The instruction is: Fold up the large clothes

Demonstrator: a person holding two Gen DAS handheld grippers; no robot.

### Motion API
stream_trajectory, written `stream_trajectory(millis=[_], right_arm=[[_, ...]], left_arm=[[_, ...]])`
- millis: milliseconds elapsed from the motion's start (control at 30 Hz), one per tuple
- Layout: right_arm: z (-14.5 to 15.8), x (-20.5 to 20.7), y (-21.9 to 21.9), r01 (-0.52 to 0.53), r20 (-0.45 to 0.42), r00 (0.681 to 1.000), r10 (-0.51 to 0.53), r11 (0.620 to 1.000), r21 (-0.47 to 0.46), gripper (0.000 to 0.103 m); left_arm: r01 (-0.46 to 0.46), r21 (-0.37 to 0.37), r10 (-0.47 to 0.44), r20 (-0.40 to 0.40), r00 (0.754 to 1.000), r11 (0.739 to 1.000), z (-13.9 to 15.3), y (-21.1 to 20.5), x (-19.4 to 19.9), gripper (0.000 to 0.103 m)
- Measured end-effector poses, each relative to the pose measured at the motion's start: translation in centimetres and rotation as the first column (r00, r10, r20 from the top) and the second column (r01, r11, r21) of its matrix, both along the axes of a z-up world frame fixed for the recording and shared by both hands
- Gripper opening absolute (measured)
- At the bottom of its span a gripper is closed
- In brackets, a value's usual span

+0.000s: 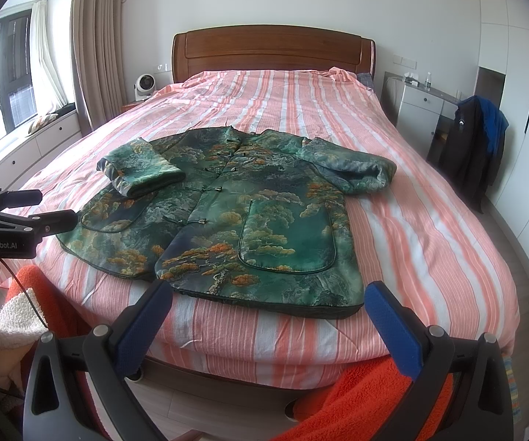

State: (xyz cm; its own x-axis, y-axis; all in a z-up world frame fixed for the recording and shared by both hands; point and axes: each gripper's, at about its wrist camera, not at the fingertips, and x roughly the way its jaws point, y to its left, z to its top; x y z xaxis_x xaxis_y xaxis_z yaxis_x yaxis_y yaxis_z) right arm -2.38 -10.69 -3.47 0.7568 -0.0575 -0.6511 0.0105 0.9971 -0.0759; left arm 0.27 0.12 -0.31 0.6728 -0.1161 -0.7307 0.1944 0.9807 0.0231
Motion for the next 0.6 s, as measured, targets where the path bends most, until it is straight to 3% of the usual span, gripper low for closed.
stream_trajectory(millis=[600], right_arm=[[0.0, 0.02, 0.03, -0.002, 0.0, 1.0, 0.002, 1.0, 0.001, 0.103]], left_arm=[[0.0, 0.001, 0.0, -0.001, 1.0, 1.0, 0.06, -0.04, 0.08, 0.103]])
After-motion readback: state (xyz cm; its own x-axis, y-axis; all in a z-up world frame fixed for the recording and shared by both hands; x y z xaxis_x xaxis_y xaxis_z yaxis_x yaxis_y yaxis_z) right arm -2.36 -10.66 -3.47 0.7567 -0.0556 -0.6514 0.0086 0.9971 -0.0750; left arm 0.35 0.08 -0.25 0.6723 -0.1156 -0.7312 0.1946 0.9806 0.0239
